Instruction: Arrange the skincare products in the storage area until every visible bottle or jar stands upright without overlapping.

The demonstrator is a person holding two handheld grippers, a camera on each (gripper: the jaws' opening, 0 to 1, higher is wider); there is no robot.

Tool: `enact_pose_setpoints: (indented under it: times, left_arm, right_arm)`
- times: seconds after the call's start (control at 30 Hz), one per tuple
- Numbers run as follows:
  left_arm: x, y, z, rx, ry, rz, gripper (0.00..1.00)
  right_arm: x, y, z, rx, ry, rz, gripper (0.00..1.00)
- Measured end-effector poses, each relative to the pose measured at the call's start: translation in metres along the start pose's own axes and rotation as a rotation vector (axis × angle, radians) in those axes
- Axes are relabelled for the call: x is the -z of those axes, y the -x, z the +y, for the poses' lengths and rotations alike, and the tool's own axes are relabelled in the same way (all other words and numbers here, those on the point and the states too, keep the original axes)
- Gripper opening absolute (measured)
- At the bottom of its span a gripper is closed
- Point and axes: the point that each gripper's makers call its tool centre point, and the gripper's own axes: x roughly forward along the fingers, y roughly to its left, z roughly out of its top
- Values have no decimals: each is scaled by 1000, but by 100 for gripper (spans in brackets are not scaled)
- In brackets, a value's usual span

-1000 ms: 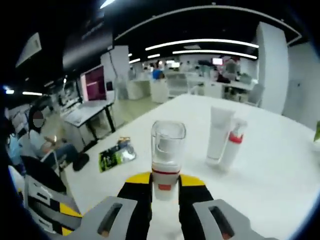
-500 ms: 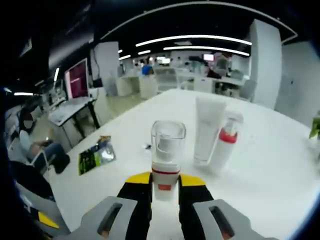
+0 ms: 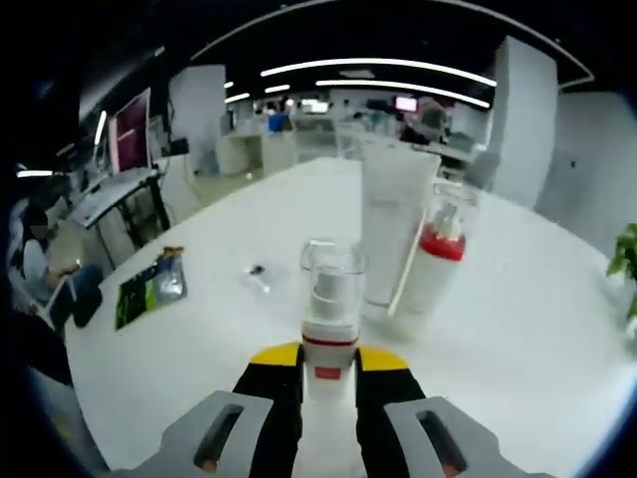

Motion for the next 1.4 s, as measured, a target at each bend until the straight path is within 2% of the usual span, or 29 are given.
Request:
enact_pose_setpoints:
  times: [0.23,0.43,0.6,0.67,0.77,0.8,0.83,0.9,1.17,1.23,1.27,1.3,1.33,1.37,1.4]
  left_arm:
    - [0,0,1,-8,2,-2,16]
    - [2,0,2,-15,1,9,15]
    - [4,-1,2,-13,0,16,14]
    - [4,-1,2,-14,-1,18,14]
    - [5,0,3,-17,0,21,13]
    - [5,0,3,-19,1,21,13]
    - [5,0,4,-20,3,21,13]
    - [6,0,5,-23,4,24,12]
    - [6,-1,4,-20,5,27,12]
    - [6,-1,5,-23,5,27,12]
    - [6,-1,4,-22,6,26,12]
    - [6,0,4,-22,5,27,12]
    - [6,0,4,-22,4,28,12]
    - [7,-1,4,-21,3,30,12]
    - [7,-1,4,-21,4,29,12]
  right_arm:
    - [11,-14,-11,49,-50,20,13]
    - [10,-24,-9,66,13,18,13]
    - [9,-31,-8,66,-22,8,13]
    - [15,-35,-9,80,-11,46,13]
    - [24,-37,-12,107,-33,64,13]
    - [29,-37,-10,106,-73,77,13]
    - [24,-36,-11,109,-78,44,13]
    - [26,-35,-9,110,-48,50,13]
    - [24,-28,5,75,-16,70,12]
    - [29,-28,7,64,0,95,12]
    - [29,-25,8,56,12,95,2]
    - [20,-25,11,26,27,47,0]
    - [33,-24,15,11,-57,127,0]
    - [30,-29,13,-9,-11,106,0]
    - [33,-32,17,-34,17,121,0]
